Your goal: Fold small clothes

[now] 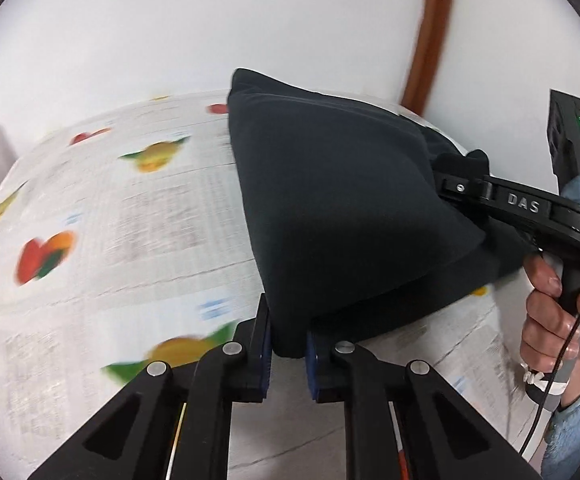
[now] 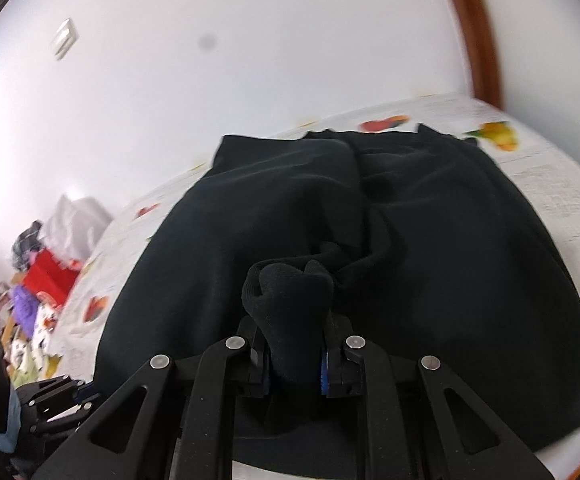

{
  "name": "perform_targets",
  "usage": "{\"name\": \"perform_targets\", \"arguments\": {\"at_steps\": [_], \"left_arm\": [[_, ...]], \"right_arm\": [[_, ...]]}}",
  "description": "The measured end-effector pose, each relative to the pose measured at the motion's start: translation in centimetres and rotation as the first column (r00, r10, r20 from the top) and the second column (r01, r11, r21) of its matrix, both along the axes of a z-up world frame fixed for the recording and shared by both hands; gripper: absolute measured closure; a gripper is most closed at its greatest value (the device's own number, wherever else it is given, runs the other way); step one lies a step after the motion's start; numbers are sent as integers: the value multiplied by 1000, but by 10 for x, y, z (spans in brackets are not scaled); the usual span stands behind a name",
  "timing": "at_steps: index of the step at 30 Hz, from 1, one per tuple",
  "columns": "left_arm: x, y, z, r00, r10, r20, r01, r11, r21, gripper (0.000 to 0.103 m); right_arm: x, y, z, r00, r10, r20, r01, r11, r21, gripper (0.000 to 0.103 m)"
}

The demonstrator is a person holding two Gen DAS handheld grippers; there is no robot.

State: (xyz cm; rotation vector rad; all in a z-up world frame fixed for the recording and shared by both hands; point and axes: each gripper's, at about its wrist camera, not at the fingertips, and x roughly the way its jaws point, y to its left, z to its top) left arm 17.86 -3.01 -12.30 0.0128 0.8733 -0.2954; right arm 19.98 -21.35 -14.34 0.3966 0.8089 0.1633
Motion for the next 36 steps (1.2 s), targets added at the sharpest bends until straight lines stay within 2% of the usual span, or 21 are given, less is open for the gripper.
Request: {"name": "perform_targets", "arguments": {"at_steps": [4, 6, 8, 9, 13, 15, 17, 19, 22, 26, 27, 28, 29, 30, 32, 34, 36], "left_arm": [[-13, 33, -4, 999, 52, -14, -52, 999, 3, 90], [-19, 42, -7, 999, 43, -29, -44, 999, -13, 89], [-24, 42, -7, 999, 26, -30, -27, 999, -23, 89], [-26, 42, -7, 999, 22, -31, -23, 1000, -20, 89], [-29, 35, -10, 999, -13, -34, 12, 1000, -14, 87], [-29, 36, -9, 999, -26, -30, 25, 999, -21, 86], [-34, 36, -7, 999, -46, -23, 45, 998, -32, 77], [-36, 34, -6, 998, -60, -22, 59, 997, -59, 43], [-27, 26, -4, 997, -71, -20, 69, 994, -82, 42], [-17, 8, -9, 997, -52, -48, 51, 998, -36, 42], [-16, 5, -9, 998, -45, -33, 44, 999, -17, 42], [-15, 3, -11, 999, -41, -31, 41, 999, -1, 42], [-14, 2, -11, 999, -40, -28, 40, 999, 6, 41], [-14, 2, -12, 999, -39, -28, 39, 999, 8, 40], [-15, 2, -12, 998, -48, -30, 49, 999, 17, 40], [-15, 2, -12, 998, -54, -30, 55, 998, 29, 40], [-15, 3, -12, 998, -57, -28, 58, 998, 37, 40]], "right_arm": [[-7, 23, 6, 999, 36, 36, -36, 999, 10, 87], [-24, 12, 15, 996, -4, 93, -2, 998, 60, 87], [-44, -6, 15, 990, -64, 125, 45, 988, 151, 87], [-51, -12, 11, 990, -79, 117, 58, 983, 174, 87], [-57, -15, -6, 994, -94, 57, 86, 987, 137, 87], [-56, -17, -9, 994, -99, 38, 91, 983, 158, 84], [-52, -19, -7, 995, -99, 28, 93, 981, 169, 80], [-48, -18, -5, 995, -96, 31, 91, 986, 143, 74], [-33, -11, -2, 996, -90, 23, 87, 990, 112, 63], [-6, -3, -9, 994, -108, -26, 110, 990, 86, 63], [-1, -3, -10, 993, -116, -34, 118, 990, 77, 65], [3, -1, -10, 992, -117, -37, 119, 991, 68, 74], [6, 1, -7, 994, -103, -31, 105, 993, 54, 88], [7, 1, -4, 997, -74, -27, 75, 996, 58, 90], [2, -3, 11, 999, -28, 43, 26, 999, 33, 93], [-12, -17, 27, 990, -47, 132, 44, 999, 26, 94], [-24, -33, 34, 979, -114, 168, 112, 993, 24, 94]]}}
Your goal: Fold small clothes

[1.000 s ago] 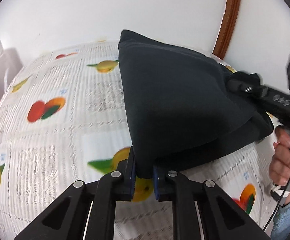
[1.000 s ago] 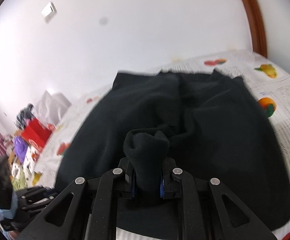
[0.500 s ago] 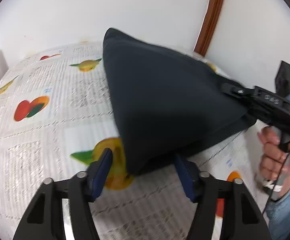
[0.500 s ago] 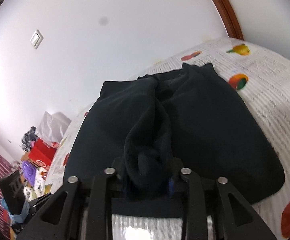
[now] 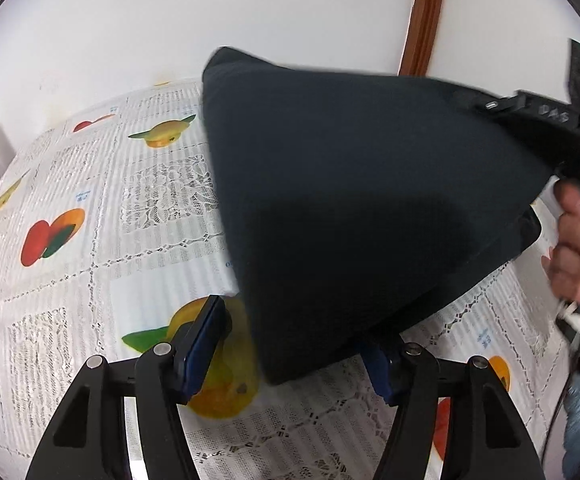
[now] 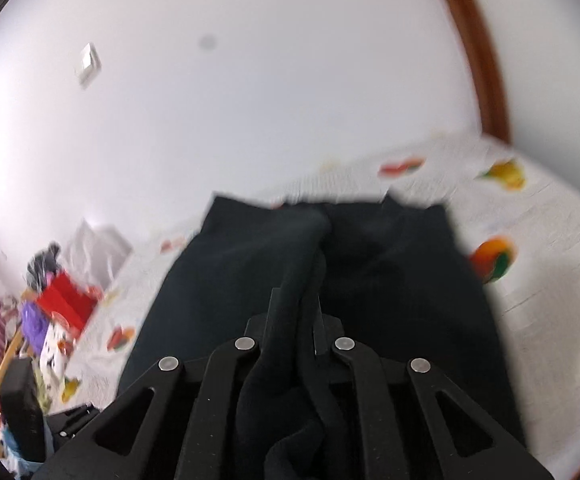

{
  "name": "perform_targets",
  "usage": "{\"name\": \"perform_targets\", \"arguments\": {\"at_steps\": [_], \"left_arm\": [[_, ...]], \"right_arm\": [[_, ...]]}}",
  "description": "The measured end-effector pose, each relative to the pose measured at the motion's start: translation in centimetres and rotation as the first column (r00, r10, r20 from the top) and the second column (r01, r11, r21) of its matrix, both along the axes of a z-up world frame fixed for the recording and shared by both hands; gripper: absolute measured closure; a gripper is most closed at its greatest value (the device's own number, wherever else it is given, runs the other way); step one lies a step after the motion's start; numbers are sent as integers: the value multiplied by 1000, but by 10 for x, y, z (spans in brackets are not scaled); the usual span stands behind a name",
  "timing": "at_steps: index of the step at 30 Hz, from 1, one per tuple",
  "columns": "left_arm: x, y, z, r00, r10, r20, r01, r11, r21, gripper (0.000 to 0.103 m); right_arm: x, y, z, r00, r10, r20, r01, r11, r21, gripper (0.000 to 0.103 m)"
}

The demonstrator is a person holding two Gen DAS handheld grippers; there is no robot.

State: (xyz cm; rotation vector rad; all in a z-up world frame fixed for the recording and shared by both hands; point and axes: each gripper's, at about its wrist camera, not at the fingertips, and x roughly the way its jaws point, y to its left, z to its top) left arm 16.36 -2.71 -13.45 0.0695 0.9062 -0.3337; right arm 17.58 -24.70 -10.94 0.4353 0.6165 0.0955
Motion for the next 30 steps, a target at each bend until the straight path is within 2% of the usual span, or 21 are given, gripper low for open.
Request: {"name": "perform_targets", "arguments": {"at_steps": [2, 5, 8, 11, 13, 16, 19, 22, 24, 27, 30], "left_arm": [[0, 0, 0, 1000, -1, -1, 1, 1000, 2, 40], [1, -1, 2, 1000, 3, -6, -3, 1000, 5, 40], [5, -5, 4, 1000, -8, -20, 7, 998, -67, 43], [10, -18, 4, 999, -28, -25, 26, 996, -86, 43], [14, -28, 3, 999, -23, -24, 21, 997, -68, 43], [18, -38, 0, 1000, 0, -12, 0, 1000, 2, 39], [17, -40, -1, 1000, 0, 0, 0, 1000, 28, 39], [16, -36, -1, 1000, 5, 4, -5, 1000, 24, 39], [16, -36, -2, 1000, 10, 10, -10, 1000, 26, 39], [15, -36, -1, 1000, 10, 12, -10, 999, 33, 39], [16, -33, -1, 1000, 4, 4, -4, 1000, 25, 39]], "right_arm": [[-8, -13, -5, 999, -41, -20, 41, 999, -25, 94], [-9, -23, -22, 996, -36, -81, 34, 999, -26, 94], [-10, -19, -33, 993, -45, -112, 40, 998, -42, 93], [-8, -12, -29, 993, -55, -107, 49, 997, -61, 93], [-4, -12, -25, 992, -55, -116, 50, 998, -47, 93], [2, -16, -19, 990, -44, -133, 40, 999, -37, 93], [1, -23, -3, 997, -5, -71, 0, 997, -76, 94], [-15, -52, 9, 997, -77, 12, 77, 996, -47, 95], [-22, -68, -3, 991, -130, -17, 129, 991, -27, 94], [-21, -76, -34, 984, -122, -129, 121, 993, -18, 94], [-28, -74, -41, 980, -117, -159, 110, 993, -47, 87]]}}
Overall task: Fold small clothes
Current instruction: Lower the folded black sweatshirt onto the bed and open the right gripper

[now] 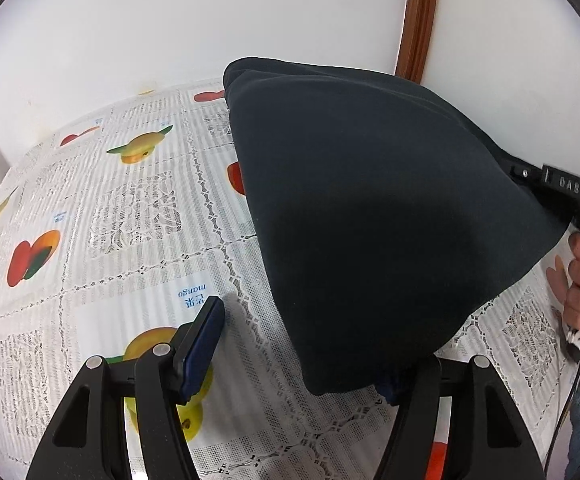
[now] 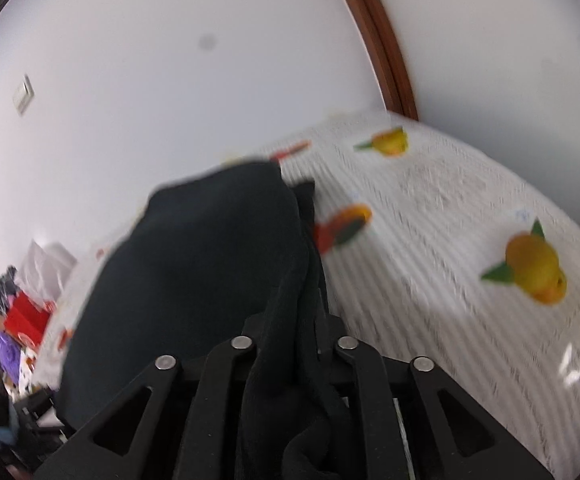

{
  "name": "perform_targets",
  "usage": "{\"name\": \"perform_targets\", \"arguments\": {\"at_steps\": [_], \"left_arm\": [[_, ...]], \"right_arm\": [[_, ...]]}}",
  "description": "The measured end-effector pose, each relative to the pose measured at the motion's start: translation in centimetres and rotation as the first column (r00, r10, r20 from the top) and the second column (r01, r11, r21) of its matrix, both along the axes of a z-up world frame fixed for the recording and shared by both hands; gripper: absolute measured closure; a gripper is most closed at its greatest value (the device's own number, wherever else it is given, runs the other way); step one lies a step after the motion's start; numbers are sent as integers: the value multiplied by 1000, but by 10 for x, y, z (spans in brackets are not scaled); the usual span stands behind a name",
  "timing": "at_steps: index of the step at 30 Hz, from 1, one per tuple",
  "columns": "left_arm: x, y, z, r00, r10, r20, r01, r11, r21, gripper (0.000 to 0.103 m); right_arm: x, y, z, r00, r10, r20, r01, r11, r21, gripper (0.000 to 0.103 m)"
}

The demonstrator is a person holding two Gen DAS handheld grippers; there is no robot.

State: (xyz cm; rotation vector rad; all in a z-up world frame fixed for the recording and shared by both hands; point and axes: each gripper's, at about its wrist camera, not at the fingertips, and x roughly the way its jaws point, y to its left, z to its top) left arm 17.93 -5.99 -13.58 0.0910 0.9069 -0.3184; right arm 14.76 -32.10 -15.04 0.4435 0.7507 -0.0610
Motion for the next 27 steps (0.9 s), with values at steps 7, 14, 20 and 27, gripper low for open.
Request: {"name": "perform_targets", "arguments": {"at_steps": [7, 14, 20, 27], "left_arm": [[-8, 16, 5, 1000, -17, -13, 16, 1000, -23, 40], [-23, 26, 12, 998, -41, 36, 43, 998, -38, 44], [-25, 11, 11, 997, -72, 40, 74, 996, -44, 61], [-20, 20, 11, 999, -14, 44, 17, 998, -68, 93]], "right_arm": [[-51, -6, 30, 1000, 24, 3, -23, 994, -109, 66], [-92, -4, 27, 992, 115, -56, -120, 986, -113, 60], [-65, 8, -6, 992, 91, -90, -94, 995, -27, 60], [-27, 21, -2, 982, 161, -95, -165, 986, -34, 88]]}}
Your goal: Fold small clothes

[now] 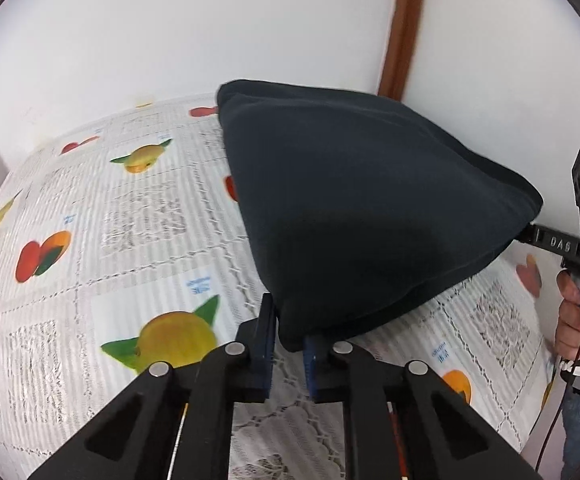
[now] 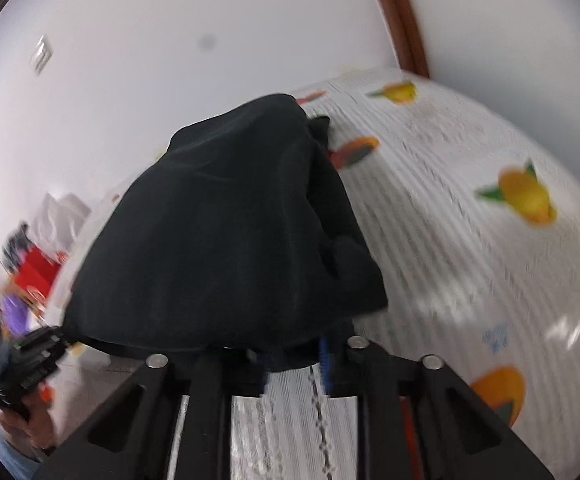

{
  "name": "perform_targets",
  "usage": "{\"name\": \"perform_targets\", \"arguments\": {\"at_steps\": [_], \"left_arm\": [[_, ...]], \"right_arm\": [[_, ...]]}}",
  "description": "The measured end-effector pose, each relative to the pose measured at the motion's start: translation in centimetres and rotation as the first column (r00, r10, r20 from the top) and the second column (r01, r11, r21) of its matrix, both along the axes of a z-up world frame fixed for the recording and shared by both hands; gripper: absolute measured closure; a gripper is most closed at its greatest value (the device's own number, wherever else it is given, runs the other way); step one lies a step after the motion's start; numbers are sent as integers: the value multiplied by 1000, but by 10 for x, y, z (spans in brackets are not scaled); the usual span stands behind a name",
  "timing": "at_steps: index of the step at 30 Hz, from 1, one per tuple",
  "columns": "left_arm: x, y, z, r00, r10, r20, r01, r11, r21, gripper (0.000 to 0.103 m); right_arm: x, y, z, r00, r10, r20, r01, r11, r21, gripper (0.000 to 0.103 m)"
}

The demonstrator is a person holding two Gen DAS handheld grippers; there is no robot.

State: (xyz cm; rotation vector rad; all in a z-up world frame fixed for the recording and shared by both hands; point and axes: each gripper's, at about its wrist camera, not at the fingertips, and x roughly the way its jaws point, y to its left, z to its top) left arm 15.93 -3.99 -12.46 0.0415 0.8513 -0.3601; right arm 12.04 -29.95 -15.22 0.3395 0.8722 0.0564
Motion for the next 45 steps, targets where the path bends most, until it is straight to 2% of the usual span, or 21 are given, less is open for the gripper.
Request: {"name": "perform_targets", "arguments": {"at_steps": [4, 10, 15, 17, 21, 24, 25, 27, 29, 32, 34, 36, 38, 40, 45], "left_arm": [[-3, 15, 0, 999, 43, 0, -43, 999, -6, 94], [-20, 33, -1, 996, 84, 6, -84, 995, 53, 93], [-23, 40, -5, 996, 90, -19, -90, 995, 33, 93], [-22, 41, -8, 996, 91, -27, -90, 995, 31, 93], [-24, 42, -7, 996, 82, -34, -81, 996, 35, 90], [-33, 49, 0, 997, 59, -46, -58, 998, 17, 90], [-36, 51, 3, 998, 53, -44, -53, 999, 14, 82], [-44, 57, 11, 998, 62, -20, -61, 998, 20, 74], [-50, 61, 20, 998, 62, 9, -62, 998, 12, 73], [-46, 60, 33, 997, 67, 35, -67, 998, 4, 73], [-36, 56, 39, 996, 74, 46, -74, 997, 1, 73], [-23, 51, 41, 996, 78, 50, -78, 997, 2, 73], [-14, 48, 39, 996, 75, 42, -75, 997, -8, 72], [-1, 47, 30, 997, 76, 21, -76, 997, -10, 61], [12, 41, 10, 998, 40, -42, -39, 999, 13, 59]], "right_arm": [[16, 14, 8, 996, 83, 35, -82, 996, -24, 89], [37, 29, 3, 986, 156, 63, -158, 987, 27, 90], [23, 23, -9, 987, 156, 34, -157, 987, 38, 91], [12, 24, -9, 986, 163, 24, -163, 987, -5, 90], [-8, 24, 11, 988, 152, 24, -148, 982, -115, 90], [-21, 23, 36, 979, 189, 80, -178, 976, -124, 89], [-22, 24, 44, 974, 205, 97, -193, 973, -123, 89], [-24, 27, 60, 962, 228, 153, -211, 970, -119, 88], [-17, 29, 67, 957, 221, 186, -206, 974, -99, 82], [4, 29, 63, 966, 169, 194, -158, 985, -68, 82], [19, 27, 49, 979, 122, 160, -116, 992, -47, 82], [28, 22, 27, 993, 82, 88, -82, 997, 6, 84], [26, 17, 9, 997, 65, 44, -67, 996, 58, 85], [18, 13, 3, 998, 46, 38, -48, 997, 68, 85], [12, 11, 21, 997, 61, 53, -63, 997, 38, 83]]}}
